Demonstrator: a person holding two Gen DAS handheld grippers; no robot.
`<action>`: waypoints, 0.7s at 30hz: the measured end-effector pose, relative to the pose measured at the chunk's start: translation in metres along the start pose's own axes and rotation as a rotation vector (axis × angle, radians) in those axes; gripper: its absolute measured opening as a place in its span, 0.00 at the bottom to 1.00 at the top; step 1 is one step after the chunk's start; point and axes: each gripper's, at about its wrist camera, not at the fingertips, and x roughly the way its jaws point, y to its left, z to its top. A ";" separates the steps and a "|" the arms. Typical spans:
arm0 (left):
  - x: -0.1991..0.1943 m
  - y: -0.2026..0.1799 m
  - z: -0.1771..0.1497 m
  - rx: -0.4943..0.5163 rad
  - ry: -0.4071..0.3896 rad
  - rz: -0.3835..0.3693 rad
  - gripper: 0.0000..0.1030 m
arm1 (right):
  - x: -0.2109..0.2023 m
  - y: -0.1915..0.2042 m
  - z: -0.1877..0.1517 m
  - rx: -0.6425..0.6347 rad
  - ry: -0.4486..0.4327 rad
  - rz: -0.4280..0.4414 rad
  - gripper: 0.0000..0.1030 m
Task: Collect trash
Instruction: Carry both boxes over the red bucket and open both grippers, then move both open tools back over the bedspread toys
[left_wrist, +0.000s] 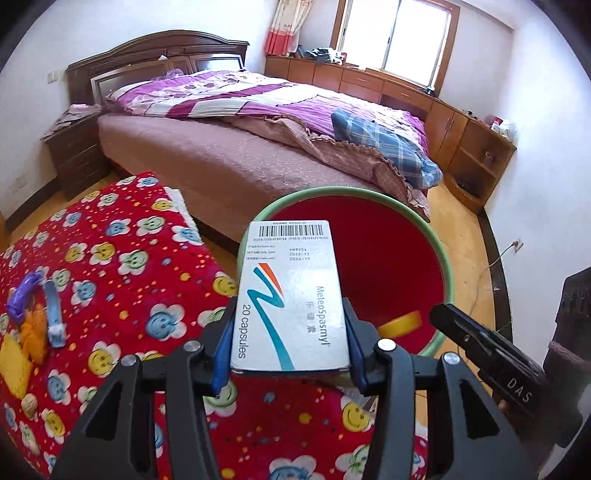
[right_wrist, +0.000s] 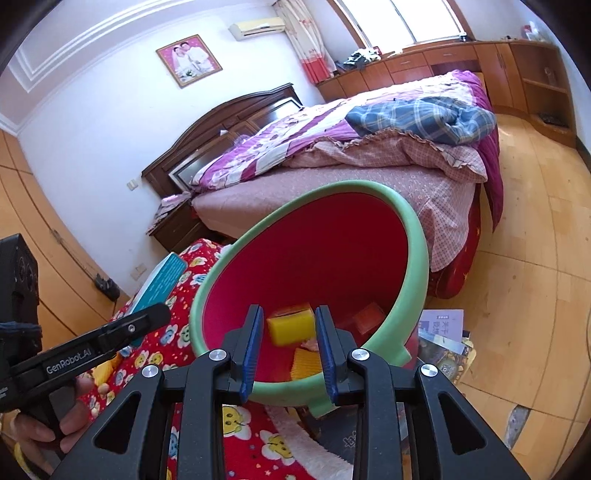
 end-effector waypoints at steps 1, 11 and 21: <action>0.002 -0.001 0.001 0.001 -0.001 -0.009 0.49 | 0.001 -0.001 0.001 0.002 0.000 0.002 0.29; 0.006 -0.004 0.002 -0.004 -0.050 -0.005 0.68 | 0.005 -0.009 0.001 0.028 0.004 0.011 0.29; -0.018 0.022 -0.008 -0.085 -0.060 0.015 0.68 | 0.005 -0.006 0.002 0.029 0.004 0.004 0.36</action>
